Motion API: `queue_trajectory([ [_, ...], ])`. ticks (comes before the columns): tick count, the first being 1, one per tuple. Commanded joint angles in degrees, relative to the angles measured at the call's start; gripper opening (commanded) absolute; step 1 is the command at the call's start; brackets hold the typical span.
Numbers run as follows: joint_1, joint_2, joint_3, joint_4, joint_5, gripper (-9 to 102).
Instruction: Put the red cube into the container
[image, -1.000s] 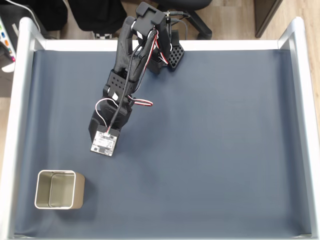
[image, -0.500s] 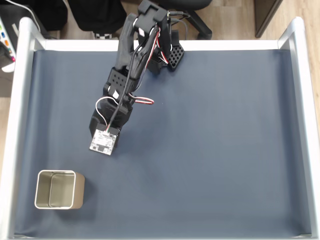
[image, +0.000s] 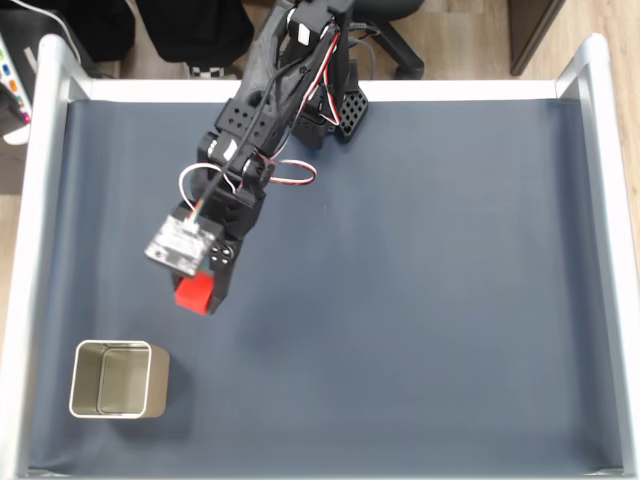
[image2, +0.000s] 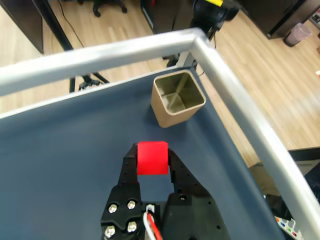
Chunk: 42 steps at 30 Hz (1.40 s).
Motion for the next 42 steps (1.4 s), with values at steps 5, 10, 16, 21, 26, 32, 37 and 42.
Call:
queue_trajectory([
  [5,3.0,-7.3,-23.8,5.9,-0.7,0],
  [10,5.8,-16.3,-34.2,5.6,-2.5,0],
  [16,7.6,-26.3,-42.3,4.2,-2.1,0],
  [21,7.8,-32.3,-46.1,0.3,-0.5,0],
  [26,7.8,-36.6,-47.5,-4.2,0.4,0],
  [32,7.5,-40.3,-47.9,-8.4,1.1,0],
  [37,6.9,-42.8,-48.1,-9.5,1.8,0],
  [42,6.5,-44.7,-47.9,-11.3,2.5,1],
])
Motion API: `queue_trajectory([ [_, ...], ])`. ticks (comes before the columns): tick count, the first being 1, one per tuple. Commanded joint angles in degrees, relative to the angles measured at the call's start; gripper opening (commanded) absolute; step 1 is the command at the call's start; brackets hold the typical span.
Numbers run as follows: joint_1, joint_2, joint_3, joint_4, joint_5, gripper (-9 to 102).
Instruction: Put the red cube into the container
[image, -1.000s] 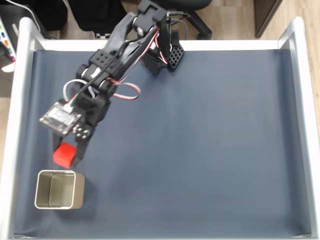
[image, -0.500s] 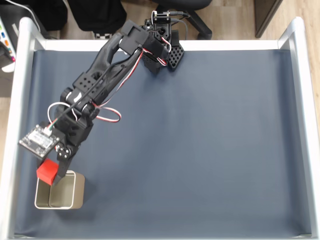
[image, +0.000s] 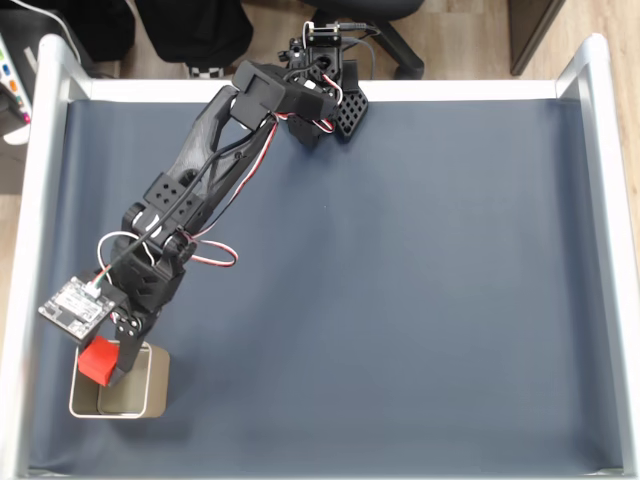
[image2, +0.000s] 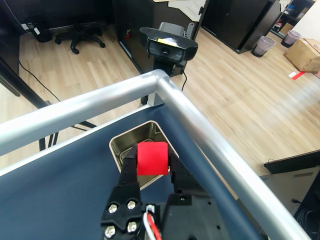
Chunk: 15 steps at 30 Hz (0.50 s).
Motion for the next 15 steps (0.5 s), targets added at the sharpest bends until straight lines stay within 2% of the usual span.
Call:
queue_trajectory([
  [1,-0.8,0.3,-3.3,-1.9,1.1,1],
  [15,-1.9,-2.5,-3.1,-5.4,2.3,2],
])
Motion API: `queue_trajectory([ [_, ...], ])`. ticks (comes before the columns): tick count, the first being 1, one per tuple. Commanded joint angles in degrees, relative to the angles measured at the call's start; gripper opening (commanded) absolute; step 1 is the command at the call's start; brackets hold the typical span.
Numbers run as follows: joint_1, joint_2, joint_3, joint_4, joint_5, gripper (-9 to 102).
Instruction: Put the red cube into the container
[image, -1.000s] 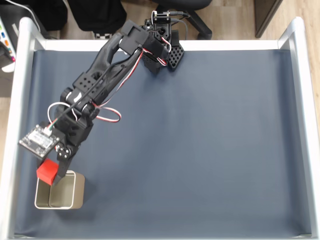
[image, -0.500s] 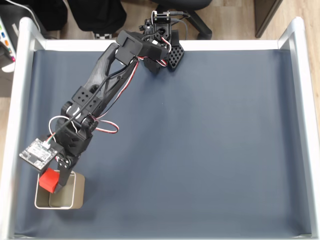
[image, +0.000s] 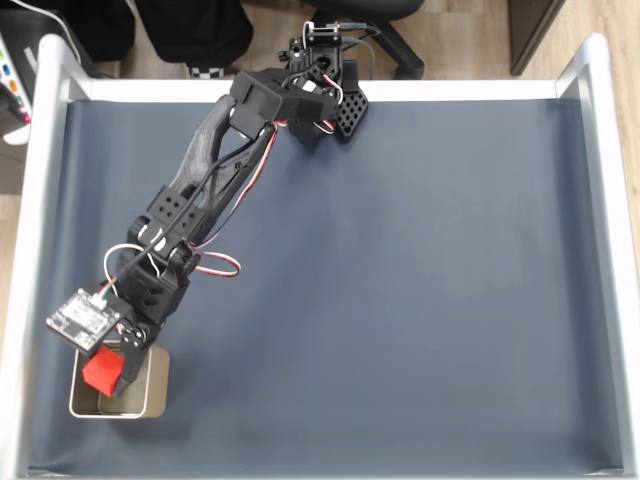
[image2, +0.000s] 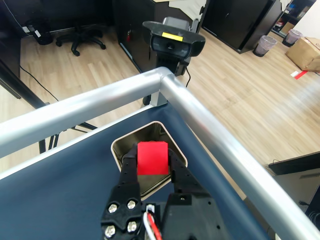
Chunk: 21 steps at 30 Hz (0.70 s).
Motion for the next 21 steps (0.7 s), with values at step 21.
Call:
queue_trajectory([
  [21,-0.8,0.7,-0.1,-6.5,1.3,25],
])
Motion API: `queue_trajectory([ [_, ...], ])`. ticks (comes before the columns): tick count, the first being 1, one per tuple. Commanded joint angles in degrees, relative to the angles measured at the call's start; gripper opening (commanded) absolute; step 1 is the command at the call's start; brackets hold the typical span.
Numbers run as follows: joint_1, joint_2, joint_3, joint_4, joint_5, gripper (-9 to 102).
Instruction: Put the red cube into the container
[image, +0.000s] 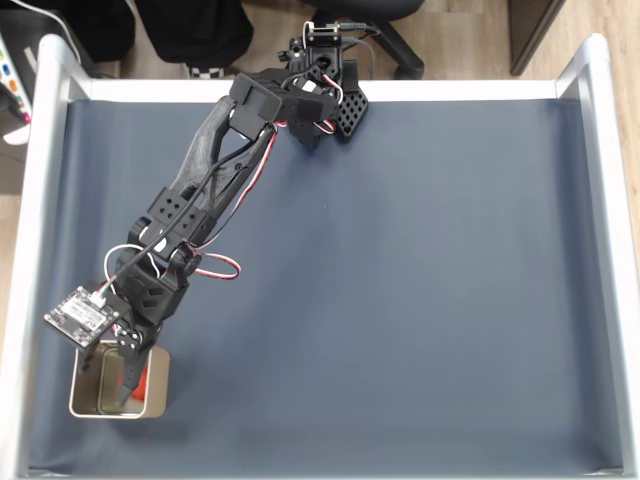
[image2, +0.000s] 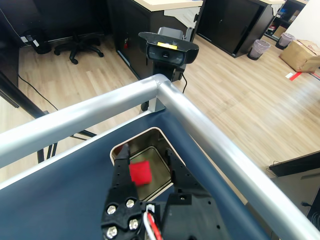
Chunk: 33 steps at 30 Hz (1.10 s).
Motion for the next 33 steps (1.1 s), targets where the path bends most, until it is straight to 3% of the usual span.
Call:
queue_trajectory([
  [1,-0.7,0.9,-0.2,-1.4,0.4,25],
  [14,-0.3,1.6,0.2,-2.5,0.9,26],
  [21,-1.1,5.4,2.7,-2.5,0.3,12],
  [27,-5.2,17.9,14.5,-2.5,0.4,0],
  [33,-13.8,37.7,32.1,-2.5,3.8,0],
])
